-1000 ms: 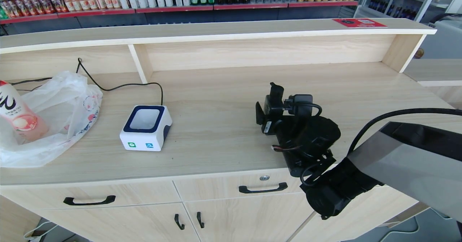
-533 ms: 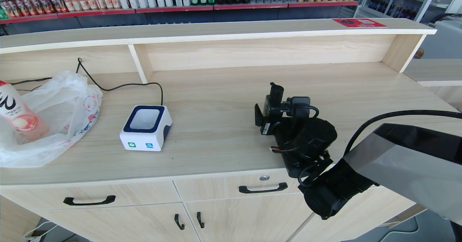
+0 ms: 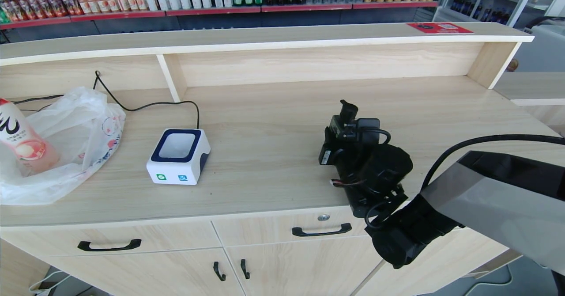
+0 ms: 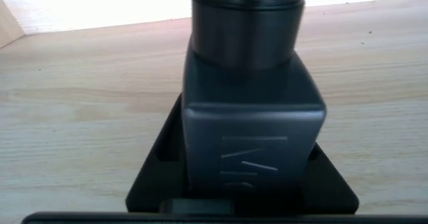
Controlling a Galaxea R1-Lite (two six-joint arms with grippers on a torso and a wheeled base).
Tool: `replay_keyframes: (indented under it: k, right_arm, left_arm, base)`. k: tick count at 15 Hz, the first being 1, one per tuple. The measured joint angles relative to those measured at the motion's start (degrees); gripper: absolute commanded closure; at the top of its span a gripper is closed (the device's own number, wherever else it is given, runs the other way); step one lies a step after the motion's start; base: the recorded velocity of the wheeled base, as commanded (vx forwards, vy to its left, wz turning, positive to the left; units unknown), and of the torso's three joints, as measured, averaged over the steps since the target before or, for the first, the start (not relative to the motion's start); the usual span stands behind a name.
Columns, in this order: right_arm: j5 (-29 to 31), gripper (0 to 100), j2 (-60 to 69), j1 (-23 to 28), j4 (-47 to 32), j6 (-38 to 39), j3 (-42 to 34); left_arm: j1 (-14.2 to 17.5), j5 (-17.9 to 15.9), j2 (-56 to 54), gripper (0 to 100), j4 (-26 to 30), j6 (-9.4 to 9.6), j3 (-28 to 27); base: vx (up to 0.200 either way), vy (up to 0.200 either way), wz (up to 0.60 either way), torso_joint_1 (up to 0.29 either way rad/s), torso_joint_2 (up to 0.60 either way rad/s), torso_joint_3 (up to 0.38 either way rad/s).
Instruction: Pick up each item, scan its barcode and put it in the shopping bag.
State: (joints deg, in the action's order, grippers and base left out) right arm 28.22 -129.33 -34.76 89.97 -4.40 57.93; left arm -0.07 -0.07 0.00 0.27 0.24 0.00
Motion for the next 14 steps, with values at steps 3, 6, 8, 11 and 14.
replay_keyframes:
  k: [3,6,8,11,14]
  right_arm:
    - [0.0,100,0.4,0.0,-0.1,0.1,-0.2]
    - [0.1,100,1.9,-0.1,-0.1,1.5,-2.1]
    - [0.2,100,3.3,-0.1,-0.1,1.6,-3.9]
    - [0.4,100,6.3,-0.2,0.0,1.5,-6.9]
    - [0.3,100,10.3,0.1,0.0,1.6,-10.6]
  left_arm:
    - [0.0,0.0,0.0,0,0.0,-0.04,0.0]
    - [0.0,0.0,0.0,0,0.0,-0.04,0.0]
    - [0.0,0.0,0.0,0,0.0,-0.04,0.0]
    - [0.0,0.0,0.0,0,0.0,-0.02,0.0]
    - [0.0,0.0,0.0,0,0.0,-0.04,0.0]
  base:
    - [0.0,0.0,0.0,0.0,0.0,0.0]
    - [0.0,0.0,0.0,0.0,0.0,0.0]
    - [0.0,0.0,0.0,0.0,0.0,0.0]
    - [0.0,0.0,0.0,0.0,0.0,0.0]
    - [0.0,0.0,0.0,0.0,0.0,0.0]
